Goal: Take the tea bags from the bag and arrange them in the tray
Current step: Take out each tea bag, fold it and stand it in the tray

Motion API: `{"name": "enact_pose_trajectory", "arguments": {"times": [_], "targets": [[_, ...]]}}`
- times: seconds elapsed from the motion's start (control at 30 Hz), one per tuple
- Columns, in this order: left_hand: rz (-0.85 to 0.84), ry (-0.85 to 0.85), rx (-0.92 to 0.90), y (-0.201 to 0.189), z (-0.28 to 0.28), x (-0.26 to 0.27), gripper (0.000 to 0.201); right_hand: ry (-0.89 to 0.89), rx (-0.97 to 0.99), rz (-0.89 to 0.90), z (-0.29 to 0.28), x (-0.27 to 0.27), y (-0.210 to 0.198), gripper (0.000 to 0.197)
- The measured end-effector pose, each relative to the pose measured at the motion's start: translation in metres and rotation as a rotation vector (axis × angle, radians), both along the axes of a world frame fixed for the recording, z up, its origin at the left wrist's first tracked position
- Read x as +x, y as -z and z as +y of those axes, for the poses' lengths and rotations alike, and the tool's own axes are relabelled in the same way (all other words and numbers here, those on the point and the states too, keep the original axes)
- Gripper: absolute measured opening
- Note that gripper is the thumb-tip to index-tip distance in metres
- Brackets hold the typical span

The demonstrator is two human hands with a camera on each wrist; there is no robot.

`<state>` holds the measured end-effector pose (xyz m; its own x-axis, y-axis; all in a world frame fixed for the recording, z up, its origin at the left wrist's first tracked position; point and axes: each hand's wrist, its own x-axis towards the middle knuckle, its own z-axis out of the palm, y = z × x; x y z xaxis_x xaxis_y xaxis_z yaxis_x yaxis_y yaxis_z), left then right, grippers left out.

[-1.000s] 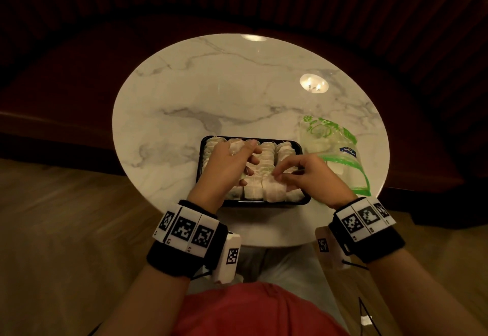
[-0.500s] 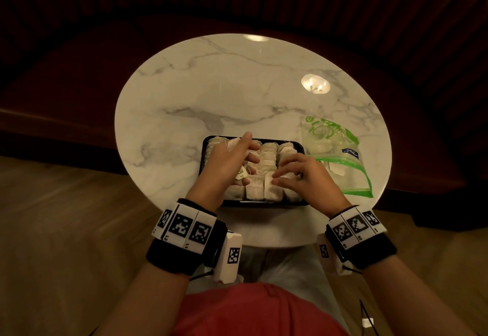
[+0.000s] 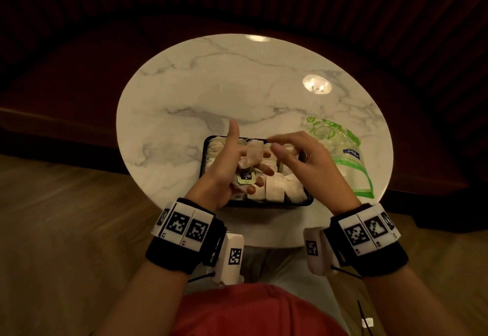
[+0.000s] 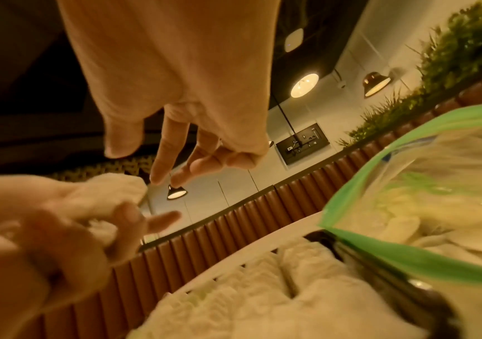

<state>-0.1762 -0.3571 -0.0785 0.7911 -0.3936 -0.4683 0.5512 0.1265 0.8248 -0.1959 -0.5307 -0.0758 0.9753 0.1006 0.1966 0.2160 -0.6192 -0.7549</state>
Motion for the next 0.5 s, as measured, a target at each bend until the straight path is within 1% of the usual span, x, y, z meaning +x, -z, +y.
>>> {"name": "enact_pose_trajectory", "arguments": {"times": [0.03, 0.1, 0.17, 0.23, 0.37, 0.5], "targets": [[-0.014, 0.020, 0.027, 0.0003, -0.0004, -0.0011, 0.091, -0.027, 0.037, 0.025, 0.0040, -0.0007, -0.0049, 0.026], [-0.023, 0.048, 0.056, 0.0009, -0.0005, -0.0023, 0.091, -0.085, 0.062, 0.072, 0.0110, -0.0021, -0.0111, 0.020], [-0.016, 0.054, 0.048, 0.0005, 0.0004, -0.0024, 0.092, -0.105, 0.090, 0.061, 0.0140, -0.0026, -0.0109, 0.017], [-0.033, 0.051, 0.051, -0.0009, 0.0013, -0.0019, 0.089, -0.087, 0.141, -0.002, 0.0126, -0.0026, -0.0088, 0.016], [-0.022, -0.001, 0.059, -0.0001, 0.0059, -0.0005, 0.072, 0.005, 0.236, -0.197, 0.0081, -0.0058, -0.0087, 0.019], [-0.046, -0.019, 0.045, -0.0040, 0.0078, -0.0019, 0.056, 0.055, 0.201, -0.369, 0.0084, -0.0099, -0.0063, 0.018]]}}
